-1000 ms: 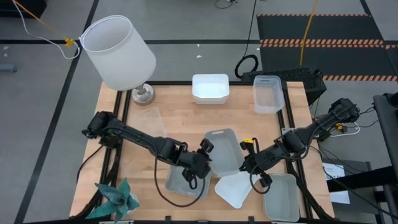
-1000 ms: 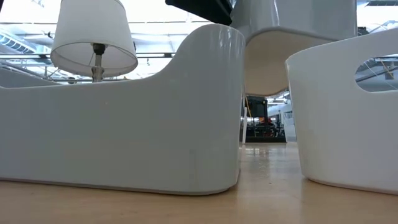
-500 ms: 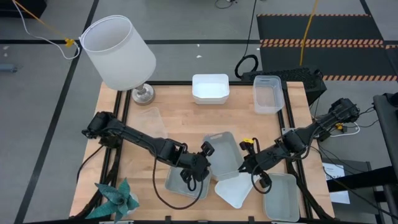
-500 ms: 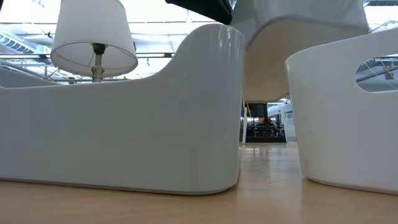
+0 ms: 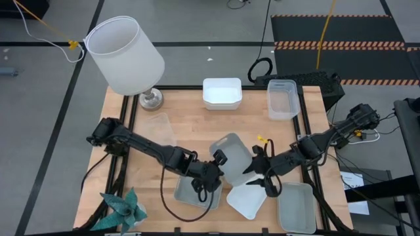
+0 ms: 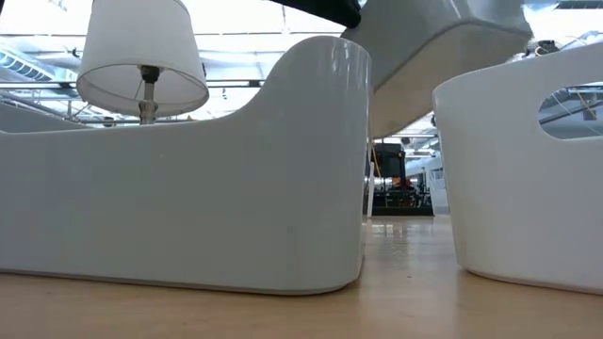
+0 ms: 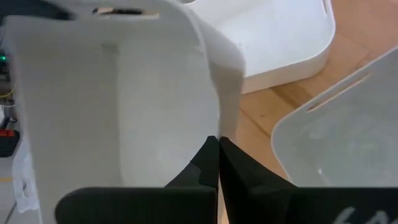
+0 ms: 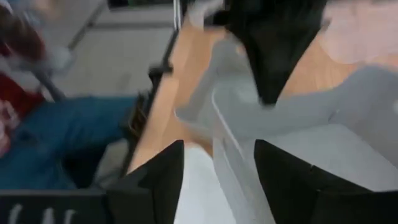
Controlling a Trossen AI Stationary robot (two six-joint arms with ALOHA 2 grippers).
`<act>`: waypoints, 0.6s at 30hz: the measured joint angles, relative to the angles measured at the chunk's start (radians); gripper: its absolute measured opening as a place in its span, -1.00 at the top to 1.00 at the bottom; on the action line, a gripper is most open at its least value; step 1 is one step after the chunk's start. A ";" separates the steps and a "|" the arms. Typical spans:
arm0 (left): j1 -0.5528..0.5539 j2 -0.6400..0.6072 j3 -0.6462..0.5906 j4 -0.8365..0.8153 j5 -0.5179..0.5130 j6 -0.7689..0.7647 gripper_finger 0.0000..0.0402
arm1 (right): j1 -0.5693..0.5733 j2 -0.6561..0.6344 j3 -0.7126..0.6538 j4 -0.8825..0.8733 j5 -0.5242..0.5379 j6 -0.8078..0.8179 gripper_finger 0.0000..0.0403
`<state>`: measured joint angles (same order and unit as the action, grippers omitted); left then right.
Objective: Stack baskets by color
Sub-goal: Stack the top gray bin on the bottom right gray bin
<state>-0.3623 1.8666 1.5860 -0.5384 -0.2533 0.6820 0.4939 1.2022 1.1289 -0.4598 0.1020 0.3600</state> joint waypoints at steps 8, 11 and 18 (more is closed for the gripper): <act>-0.009 0.026 0.001 0.017 -0.006 0.054 1.00 | 0.006 0.000 0.028 0.011 -0.005 0.021 -0.01; -0.009 0.029 0.000 0.014 -0.001 0.072 1.00 | -0.009 0.000 0.028 -0.011 0.025 0.007 -0.01; -0.040 0.028 0.001 0.024 0.029 0.166 1.00 | -0.163 0.022 0.122 -0.186 0.053 -0.040 -0.01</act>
<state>-0.4019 1.8942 1.5867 -0.5140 -0.2245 0.8483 0.3310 1.2247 1.2511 -0.6461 0.1547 0.3199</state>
